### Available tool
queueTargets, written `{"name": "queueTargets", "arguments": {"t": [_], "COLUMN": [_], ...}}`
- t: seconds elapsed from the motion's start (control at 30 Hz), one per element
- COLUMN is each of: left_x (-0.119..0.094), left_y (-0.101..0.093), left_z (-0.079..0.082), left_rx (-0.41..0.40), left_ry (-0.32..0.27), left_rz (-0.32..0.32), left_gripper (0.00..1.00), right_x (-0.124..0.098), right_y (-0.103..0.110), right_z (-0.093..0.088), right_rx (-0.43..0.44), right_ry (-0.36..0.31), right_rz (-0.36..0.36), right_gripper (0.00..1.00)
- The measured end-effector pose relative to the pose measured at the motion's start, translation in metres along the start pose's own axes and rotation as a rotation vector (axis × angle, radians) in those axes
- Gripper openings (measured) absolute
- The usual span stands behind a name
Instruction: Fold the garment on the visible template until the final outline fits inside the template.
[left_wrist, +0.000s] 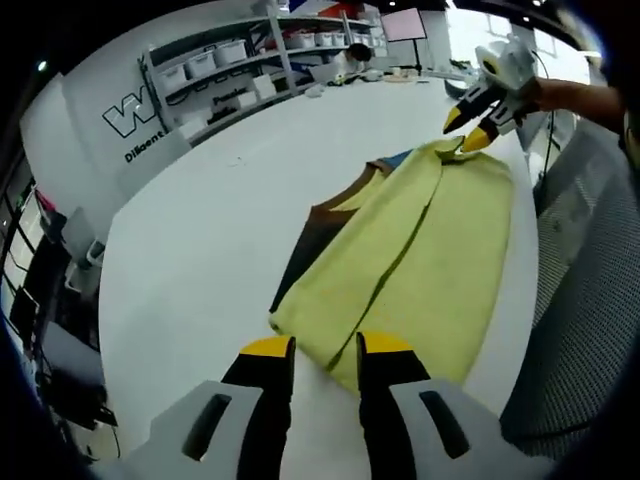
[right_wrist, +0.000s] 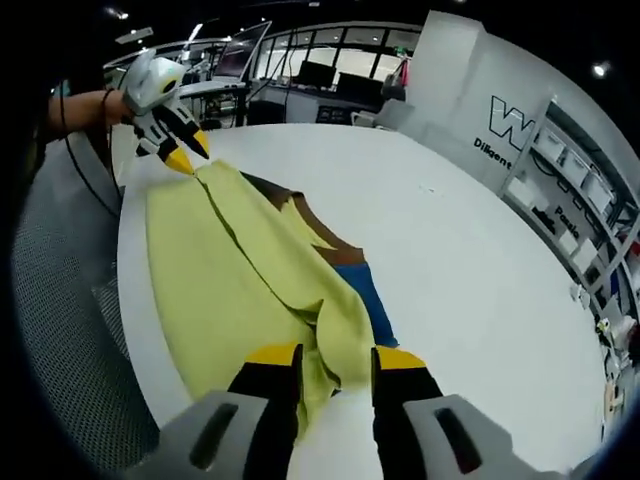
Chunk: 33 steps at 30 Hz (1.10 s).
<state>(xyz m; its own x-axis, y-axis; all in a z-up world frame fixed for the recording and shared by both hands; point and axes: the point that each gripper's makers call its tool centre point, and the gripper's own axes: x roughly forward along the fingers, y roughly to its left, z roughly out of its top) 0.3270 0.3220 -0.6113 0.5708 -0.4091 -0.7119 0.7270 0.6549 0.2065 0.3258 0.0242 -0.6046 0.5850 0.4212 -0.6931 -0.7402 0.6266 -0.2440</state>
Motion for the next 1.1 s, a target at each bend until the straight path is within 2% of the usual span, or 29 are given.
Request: {"name": "queueTargets", "arguments": {"t": [0.13, 0.23, 0.33, 0.5, 0.57, 0.7, 0.77, 0.83, 0.9, 0.97, 1.0, 1.1], "left_x": [0.005, 0.009, 0.009, 0.011, 0.012, 0.014, 0.013, 0.011, 0.009, 0.007, 0.005, 0.001], "left_y": [0.0, 0.0, 0.0, 0.002, 0.003, 0.001, 0.002, 0.003, 0.007, 0.01, 0.014, 0.026], "left_z": [-0.005, -0.007, -0.006, -0.007, -0.007, -0.007, -0.005, -0.001, 0.002, 0.006, 0.014, 0.022], "left_rx": [0.044, 0.063, 0.053, 0.075, 0.073, 0.099, 0.101, 0.066, 0.067, 0.036, -0.029, -0.083], "left_ry": [0.03, 0.052, 0.048, 0.061, 0.06, 0.058, 0.054, 0.04, 0.027, 0.011, -0.029, -0.075], "left_rz": [-0.003, -0.01, -0.01, -0.008, -0.007, -0.015, -0.009, -0.008, 0.005, 0.019, 0.034, 0.068], "left_gripper": [0.19, 0.18, 0.17, 0.15, 0.14, 0.07, 0.0, 0.0, 0.0, 0.0, 0.0, 0.0], "right_x": [0.0, 0.003, 0.004, 0.007, 0.006, 0.002, -0.001, -0.003, -0.005, -0.005, -0.006, -0.007], "right_y": [0.002, -0.003, -0.007, -0.007, -0.011, -0.021, -0.028, -0.032, -0.037, -0.041, -0.045, -0.051], "right_z": [-0.003, -0.007, -0.01, -0.014, -0.014, -0.008, -0.006, -0.004, -0.004, -0.004, 0.0, 0.004], "right_rx": [-0.043, -0.065, -0.142, -0.137, -0.127, -0.077, -0.022, 0.007, 0.052, 0.09, 0.108, 0.129], "right_ry": [0.006, 0.027, 0.055, 0.077, 0.077, 0.048, 0.024, 0.01, -0.003, -0.013, -0.03, -0.042], "right_rz": [0.002, -0.026, -0.054, -0.056, -0.073, -0.105, -0.121, -0.13, -0.141, -0.145, -0.15, -0.161], "right_gripper": [0.16, 0.14, 0.11, 0.06, 0.0, 0.0, 0.0, 0.0, 0.0, 0.0, 0.0, 0.0]}}
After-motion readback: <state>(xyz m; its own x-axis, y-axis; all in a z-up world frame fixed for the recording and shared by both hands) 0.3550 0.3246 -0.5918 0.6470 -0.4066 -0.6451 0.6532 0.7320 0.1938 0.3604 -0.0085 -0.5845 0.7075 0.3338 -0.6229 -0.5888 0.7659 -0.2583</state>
